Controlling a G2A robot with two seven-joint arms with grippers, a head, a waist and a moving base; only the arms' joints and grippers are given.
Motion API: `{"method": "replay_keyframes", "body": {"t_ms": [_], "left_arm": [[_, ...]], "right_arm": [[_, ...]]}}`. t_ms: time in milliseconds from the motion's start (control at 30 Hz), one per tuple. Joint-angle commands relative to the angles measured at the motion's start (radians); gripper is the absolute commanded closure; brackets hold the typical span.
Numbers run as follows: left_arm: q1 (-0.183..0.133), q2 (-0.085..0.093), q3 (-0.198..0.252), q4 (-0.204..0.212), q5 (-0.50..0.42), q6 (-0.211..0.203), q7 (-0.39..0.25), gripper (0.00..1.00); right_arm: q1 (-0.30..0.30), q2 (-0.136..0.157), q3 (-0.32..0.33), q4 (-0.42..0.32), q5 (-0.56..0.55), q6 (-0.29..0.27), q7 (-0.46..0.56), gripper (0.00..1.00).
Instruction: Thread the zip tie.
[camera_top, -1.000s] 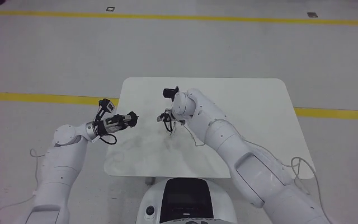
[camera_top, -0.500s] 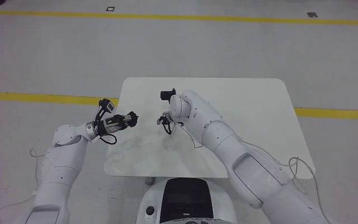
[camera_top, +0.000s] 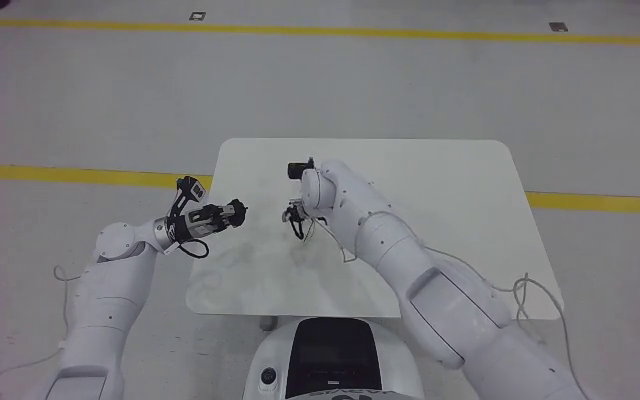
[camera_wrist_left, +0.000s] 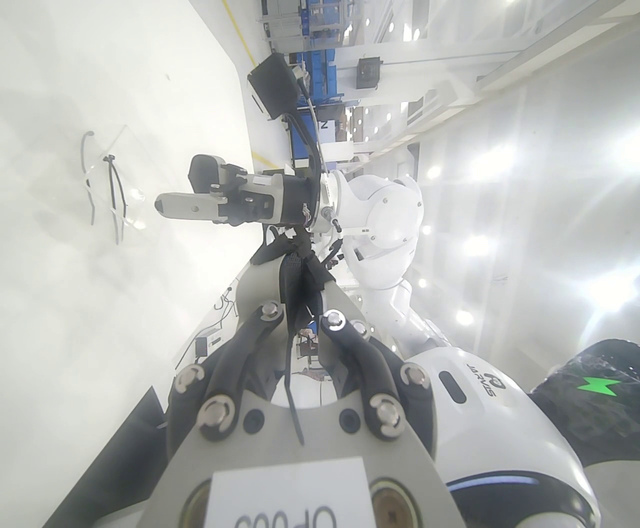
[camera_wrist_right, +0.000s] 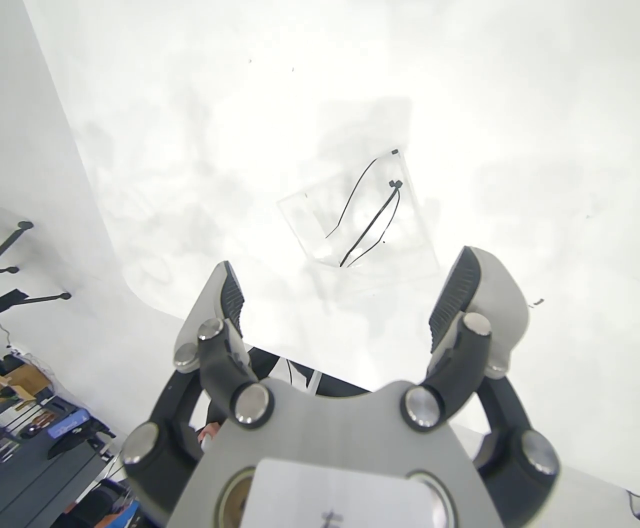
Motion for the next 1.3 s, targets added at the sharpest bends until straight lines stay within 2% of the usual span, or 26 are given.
{"method": "replay_keyframes", "body": {"t_ms": [0, 133, 300, 533, 700, 800, 933, 1000, 1033, 1133, 1267], "left_arm": [[0.000, 0.000, 0.000, 0.000, 0.000, 0.000, 0.000, 1.00], [0.000, 0.000, 0.000, 0.000, 0.000, 0.000, 0.000, 1.00], [0.000, 0.000, 0.000, 0.000, 0.000, 0.000, 0.000, 1.00], [0.000, 0.000, 0.000, 0.000, 0.000, 0.000, 0.000, 1.00], [0.000, 0.000, 0.000, 0.000, 0.000, 0.000, 0.000, 1.00], [0.000, 0.000, 0.000, 0.000, 0.000, 0.000, 0.000, 1.00], [0.000, 0.000, 0.000, 0.000, 0.000, 0.000, 0.000, 1.00], [0.000, 0.000, 0.000, 0.000, 0.000, 0.000, 0.000, 1.00], [0.000, 0.000, 0.000, 0.000, 0.000, 0.000, 0.000, 1.00], [0.000, 0.000, 0.000, 0.000, 0.000, 0.000, 0.000, 1.00], [0.000, 0.000, 0.000, 0.000, 0.000, 0.000, 0.000, 1.00]], "right_arm": [[-0.006, -0.002, -0.003, -0.007, -0.012, 0.001, -0.013, 0.00], [-0.005, -0.015, -0.003, 0.002, -0.031, 0.001, -0.016, 0.00], [0.016, -0.041, 0.020, 0.069, -0.046, 0.001, -0.036, 0.00], [0.016, -0.041, 0.020, 0.069, -0.046, 0.001, -0.036, 0.00], [-0.020, -0.038, 0.008, 0.018, -0.072, -0.007, -0.079, 0.00], [-0.038, -0.038, -0.003, -0.022, -0.093, 0.000, -0.072, 0.00], [-0.047, -0.036, 0.000, -0.038, -0.117, 0.001, -0.058, 0.01], [-0.048, -0.037, 0.007, -0.037, -0.125, 0.001, -0.054, 0.50], [-0.048, -0.037, 0.014, -0.032, -0.129, 0.001, -0.053, 0.55], [-0.050, -0.038, 0.032, -0.025, -0.136, 0.001, -0.057, 0.61], [-0.055, -0.038, 0.052, -0.027, -0.151, 0.001, -0.058, 0.63]]}}
